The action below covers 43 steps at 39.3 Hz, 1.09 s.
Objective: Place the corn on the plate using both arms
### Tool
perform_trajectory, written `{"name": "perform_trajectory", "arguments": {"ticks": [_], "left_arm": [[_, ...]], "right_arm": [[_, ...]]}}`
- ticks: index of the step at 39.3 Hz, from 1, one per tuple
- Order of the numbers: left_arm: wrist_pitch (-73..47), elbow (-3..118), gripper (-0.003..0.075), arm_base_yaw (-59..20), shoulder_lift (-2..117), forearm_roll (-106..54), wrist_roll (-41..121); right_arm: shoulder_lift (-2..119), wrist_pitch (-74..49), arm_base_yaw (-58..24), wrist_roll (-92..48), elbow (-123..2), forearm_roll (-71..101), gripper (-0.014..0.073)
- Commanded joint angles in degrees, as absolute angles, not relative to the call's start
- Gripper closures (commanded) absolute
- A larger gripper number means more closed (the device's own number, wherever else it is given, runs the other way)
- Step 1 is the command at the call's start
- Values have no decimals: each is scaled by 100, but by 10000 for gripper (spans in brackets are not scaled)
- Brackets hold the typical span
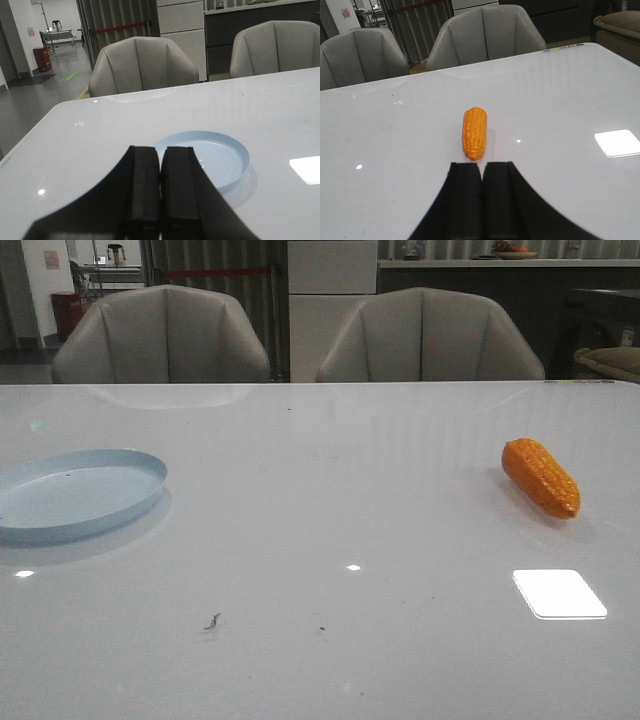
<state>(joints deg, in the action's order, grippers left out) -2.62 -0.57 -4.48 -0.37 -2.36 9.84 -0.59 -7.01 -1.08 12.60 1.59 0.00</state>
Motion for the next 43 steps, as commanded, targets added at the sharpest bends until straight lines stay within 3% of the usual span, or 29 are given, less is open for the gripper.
{"name": "perform_trajectory", "arguments": {"ticks": [1, 12, 20, 33, 43], "left_arm": [[661, -274, 627, -448, -101, -254, 943], [1611, -11, 627, -448, -101, -265, 943], [843, 1261, 627, -448, 102, -220, 943], [725, 3393, 627, -448, 2304, 164, 943], [1023, 3555, 627, -448, 3821, 132, 943]], "right_arm": [[-200, -40, -124, 1257, 33, -53, 529], [-200, 962, -135, 1257, -40, -48, 529], [28, 90, -135, 1257, -1606, -306, 529], [2653, 361, -135, 1253, -4078, -721, 529], [4174, 807, -135, 1253, -4293, -721, 529]]}}
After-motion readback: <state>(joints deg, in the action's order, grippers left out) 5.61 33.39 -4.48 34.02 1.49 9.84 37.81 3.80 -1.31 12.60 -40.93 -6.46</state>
